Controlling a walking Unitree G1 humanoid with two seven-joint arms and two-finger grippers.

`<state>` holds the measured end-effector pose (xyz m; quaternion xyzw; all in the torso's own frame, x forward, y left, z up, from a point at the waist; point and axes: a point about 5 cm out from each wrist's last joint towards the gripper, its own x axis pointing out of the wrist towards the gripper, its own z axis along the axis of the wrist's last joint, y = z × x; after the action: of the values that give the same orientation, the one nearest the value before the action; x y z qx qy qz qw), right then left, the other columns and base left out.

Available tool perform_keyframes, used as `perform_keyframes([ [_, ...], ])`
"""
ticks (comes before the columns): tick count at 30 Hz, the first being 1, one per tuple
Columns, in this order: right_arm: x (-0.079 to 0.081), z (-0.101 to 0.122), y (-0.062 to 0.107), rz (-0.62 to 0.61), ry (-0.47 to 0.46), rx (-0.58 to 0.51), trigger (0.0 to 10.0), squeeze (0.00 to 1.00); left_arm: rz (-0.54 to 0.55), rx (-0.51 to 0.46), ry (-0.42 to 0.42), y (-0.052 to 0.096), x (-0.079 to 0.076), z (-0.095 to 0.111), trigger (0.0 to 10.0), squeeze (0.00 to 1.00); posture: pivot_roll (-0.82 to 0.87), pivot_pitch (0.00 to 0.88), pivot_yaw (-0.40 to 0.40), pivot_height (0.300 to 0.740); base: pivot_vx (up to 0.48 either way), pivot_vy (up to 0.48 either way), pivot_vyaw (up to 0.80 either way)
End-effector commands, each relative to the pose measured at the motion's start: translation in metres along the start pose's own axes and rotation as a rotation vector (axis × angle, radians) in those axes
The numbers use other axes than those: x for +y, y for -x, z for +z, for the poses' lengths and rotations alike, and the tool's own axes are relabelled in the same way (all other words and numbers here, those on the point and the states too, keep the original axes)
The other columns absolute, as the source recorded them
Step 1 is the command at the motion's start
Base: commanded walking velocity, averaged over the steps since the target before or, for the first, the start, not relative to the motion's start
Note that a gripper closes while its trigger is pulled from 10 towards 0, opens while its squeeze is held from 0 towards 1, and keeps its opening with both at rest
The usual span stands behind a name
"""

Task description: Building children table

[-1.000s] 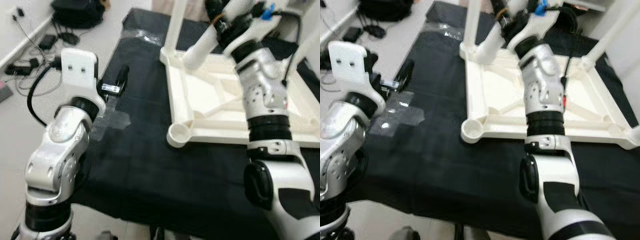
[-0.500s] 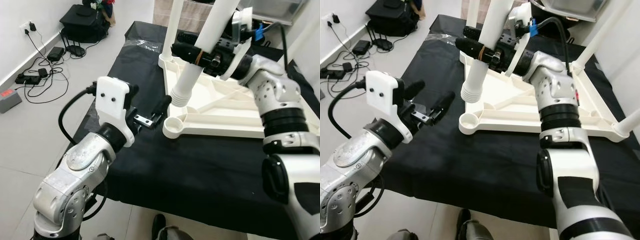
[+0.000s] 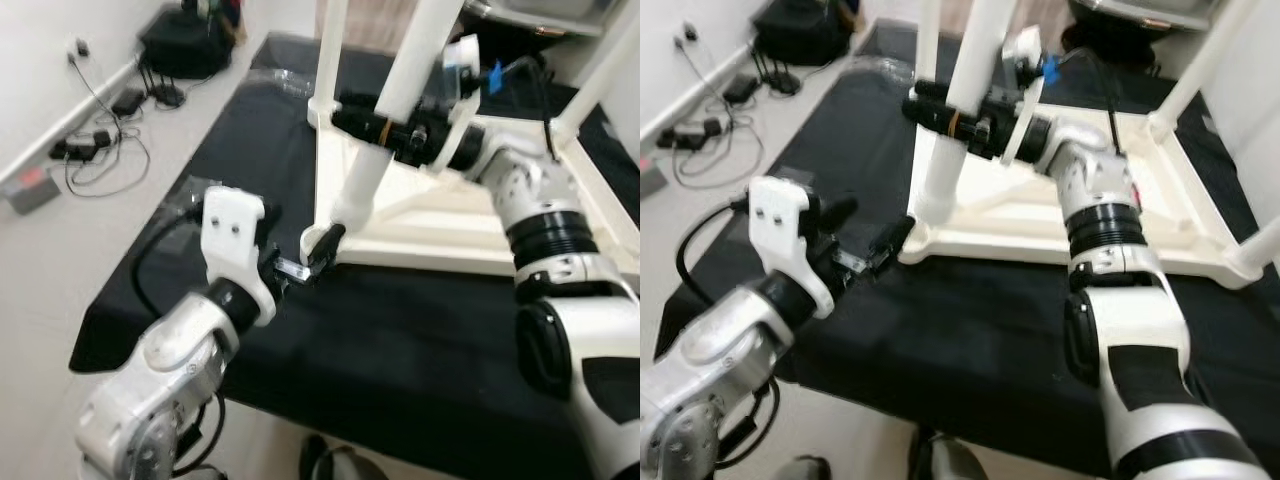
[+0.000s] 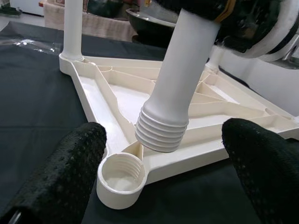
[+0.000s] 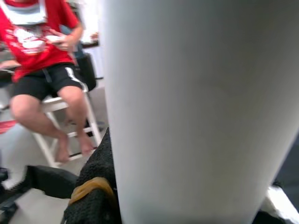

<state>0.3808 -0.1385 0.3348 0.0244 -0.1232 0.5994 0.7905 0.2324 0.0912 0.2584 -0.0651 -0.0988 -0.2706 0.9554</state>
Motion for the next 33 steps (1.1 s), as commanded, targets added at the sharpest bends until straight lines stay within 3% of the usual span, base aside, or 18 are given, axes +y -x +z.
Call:
perform_keyframes([
  [1,0.002,0.008,0.0,0.039,0.017,-0.026,10.0,0.0,-0.016,0.014,0.005,0.003,-0.003,-0.002,10.0,0.0,0.03,0.29,-0.148,0.74,0.0,0.0,-0.55],
  [19,0.006,0.015,-0.013,0.089,0.075,0.01,10.0,0.0,0.027,0.018,-0.004,0.002,0.003,-0.003,10.0,0.0,0.02,0.308,-0.149,0.74,0.0,0.0,0.0],
  [23,0.015,0.003,-0.026,0.17,0.099,0.063,10.0,0.0,0.03,0.025,-0.008,0.003,0.004,-0.003,10.0,0.0,0.02,0.315,-0.148,0.74,0.0,0.0,0.0],
  [33,0.023,-0.007,-0.026,0.244,0.146,0.106,10.0,0.0,0.034,0.036,-0.023,0.005,0.007,-0.003,10.0,0.0,0.03,0.32,-0.145,0.74,0.0,0.0,0.0],
])
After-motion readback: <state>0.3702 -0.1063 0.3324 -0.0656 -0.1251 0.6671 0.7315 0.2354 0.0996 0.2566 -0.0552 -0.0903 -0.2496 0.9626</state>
